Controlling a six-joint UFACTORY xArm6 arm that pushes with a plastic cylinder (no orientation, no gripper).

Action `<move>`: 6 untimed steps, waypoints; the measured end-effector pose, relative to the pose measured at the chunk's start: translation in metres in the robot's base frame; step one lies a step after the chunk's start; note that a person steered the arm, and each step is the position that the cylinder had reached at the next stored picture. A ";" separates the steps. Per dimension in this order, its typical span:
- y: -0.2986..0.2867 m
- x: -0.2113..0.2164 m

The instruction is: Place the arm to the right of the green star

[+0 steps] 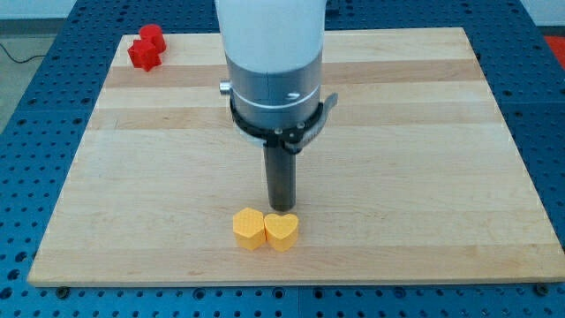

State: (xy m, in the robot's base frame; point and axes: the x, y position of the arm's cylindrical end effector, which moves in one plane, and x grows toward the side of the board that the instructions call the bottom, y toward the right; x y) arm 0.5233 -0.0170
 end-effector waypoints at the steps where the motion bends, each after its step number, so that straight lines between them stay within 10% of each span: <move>1: 0.021 -0.033; 6: 0.086 -0.141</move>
